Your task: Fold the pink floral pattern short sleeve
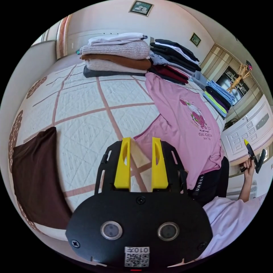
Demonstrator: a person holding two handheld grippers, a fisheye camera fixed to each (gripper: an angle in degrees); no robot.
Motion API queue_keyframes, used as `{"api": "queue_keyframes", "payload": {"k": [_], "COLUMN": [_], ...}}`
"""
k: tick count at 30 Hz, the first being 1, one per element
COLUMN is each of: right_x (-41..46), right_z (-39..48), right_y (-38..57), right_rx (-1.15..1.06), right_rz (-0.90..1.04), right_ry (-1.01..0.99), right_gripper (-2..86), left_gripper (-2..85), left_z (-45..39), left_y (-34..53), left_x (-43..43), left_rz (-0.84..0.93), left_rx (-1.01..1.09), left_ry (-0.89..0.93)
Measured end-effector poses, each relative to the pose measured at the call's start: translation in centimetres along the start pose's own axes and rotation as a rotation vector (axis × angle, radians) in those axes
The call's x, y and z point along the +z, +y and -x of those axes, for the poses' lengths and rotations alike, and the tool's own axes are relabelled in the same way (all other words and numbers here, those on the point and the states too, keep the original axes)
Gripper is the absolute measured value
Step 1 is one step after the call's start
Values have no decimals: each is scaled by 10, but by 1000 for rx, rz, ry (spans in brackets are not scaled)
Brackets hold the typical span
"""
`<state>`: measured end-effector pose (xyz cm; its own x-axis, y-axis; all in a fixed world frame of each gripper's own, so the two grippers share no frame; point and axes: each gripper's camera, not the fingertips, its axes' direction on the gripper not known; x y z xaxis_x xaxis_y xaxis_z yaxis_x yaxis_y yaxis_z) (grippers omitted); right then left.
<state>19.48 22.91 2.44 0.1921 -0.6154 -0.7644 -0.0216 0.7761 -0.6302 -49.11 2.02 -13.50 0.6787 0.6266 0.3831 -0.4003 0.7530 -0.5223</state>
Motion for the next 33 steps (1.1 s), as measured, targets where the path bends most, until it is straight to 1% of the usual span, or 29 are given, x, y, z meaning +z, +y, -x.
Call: {"api": "queue_keyframes", "payload": {"k": [2,4,7,9,11,12,14,17,19,21,22,24,26,27,28,29,30,32,33], "right_x": [0,2,6,11,15,18,24,37,43,46,46,46,47,49,51,54,57,61,63], "right_z": [2,0,-5,-10,-13,-15,-18,-22,-23,-23,-23,-25,-28,-31,-32,-35,-36,-36,-34], "right_y": [12,24,41,50,55,57,61,65,67,68,68,70,71,71,71,70,68,63,58], "right_rx": [3,16,36,41,42,42,43,41,33,15,10,-2,0,4,6,11,12,3,-11], "right_rz": [-7,-5,5,5,6,4,2,14,27,31,31,32,34,37,40,46,49,51,53], "right_ry": [15,20,25,25,22,21,17,-1,-3,9,15,36,41,35,29,16,0,-22,-31], "right_gripper": [60,60,58,57,57,56,56,55,55,55,54,54,53,53,53,52,52,52,52], "left_gripper": [59,37,11,5,1,1,0,-1,-1,-1,-1,-1,0,0,0,0,0,3,4], "left_z": [-14,-27,-33,-22,7,15,37,46,41,25,5,-41,-128,-152,-200,-247,-268,-342,-356], "left_y": [-2,2,5,8,20,23,33,39,40,37,30,12,-13,-18,-25,-28,-28,-22,-19], "left_x": [1,-8,-25,-41,-67,-71,-70,-50,-51,-62,-73,-94,-115,-117,-116,-108,-101,-59,-46], "left_rz": [-6,-52,-105,-151,-256,-268,-254,-186,-212,-248,-267,-279,-267,-261,-238,-204,-187,-99,-74], "left_rx": [9,39,53,-8,-142,-173,-268,-341,-372,-371,-335,-197,78,155,305,436,496,695,729], "left_ry": [-77,-118,-15,51,131,145,191,297,311,275,217,95,-54,-78,-118,-152,-166,-208,-209]}}
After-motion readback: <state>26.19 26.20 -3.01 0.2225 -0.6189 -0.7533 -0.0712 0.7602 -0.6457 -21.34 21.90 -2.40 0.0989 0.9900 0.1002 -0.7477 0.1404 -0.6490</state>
